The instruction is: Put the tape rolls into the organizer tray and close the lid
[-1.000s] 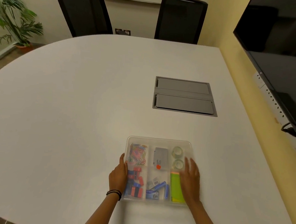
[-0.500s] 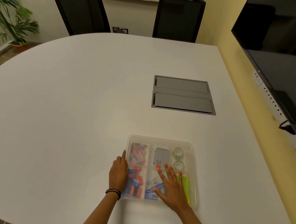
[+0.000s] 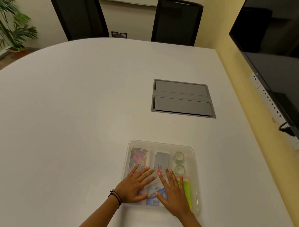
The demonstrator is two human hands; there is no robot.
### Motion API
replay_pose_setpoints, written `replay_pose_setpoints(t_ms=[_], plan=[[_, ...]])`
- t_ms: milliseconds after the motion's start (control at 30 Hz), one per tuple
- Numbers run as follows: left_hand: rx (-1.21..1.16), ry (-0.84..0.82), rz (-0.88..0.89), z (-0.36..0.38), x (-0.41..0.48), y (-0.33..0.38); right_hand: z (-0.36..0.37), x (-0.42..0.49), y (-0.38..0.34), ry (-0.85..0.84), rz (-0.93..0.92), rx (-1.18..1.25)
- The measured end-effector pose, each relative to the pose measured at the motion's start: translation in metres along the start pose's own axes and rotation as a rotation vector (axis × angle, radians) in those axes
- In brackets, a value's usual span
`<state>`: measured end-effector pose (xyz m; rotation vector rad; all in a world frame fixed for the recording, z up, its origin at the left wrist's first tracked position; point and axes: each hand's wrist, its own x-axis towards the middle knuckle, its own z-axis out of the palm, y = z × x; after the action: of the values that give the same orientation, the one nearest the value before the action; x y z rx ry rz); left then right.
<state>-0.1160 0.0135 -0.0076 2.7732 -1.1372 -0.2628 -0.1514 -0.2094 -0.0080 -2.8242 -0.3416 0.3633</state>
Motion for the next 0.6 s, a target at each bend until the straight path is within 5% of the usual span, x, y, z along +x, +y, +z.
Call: replay_pose_setpoints(t_ms=[600], plan=[[0.014, -0.072, -0.03, -0.011, 0.0, 0.005, -0.004, 0.005, 0.008, 0.0, -0.041, 0.058]])
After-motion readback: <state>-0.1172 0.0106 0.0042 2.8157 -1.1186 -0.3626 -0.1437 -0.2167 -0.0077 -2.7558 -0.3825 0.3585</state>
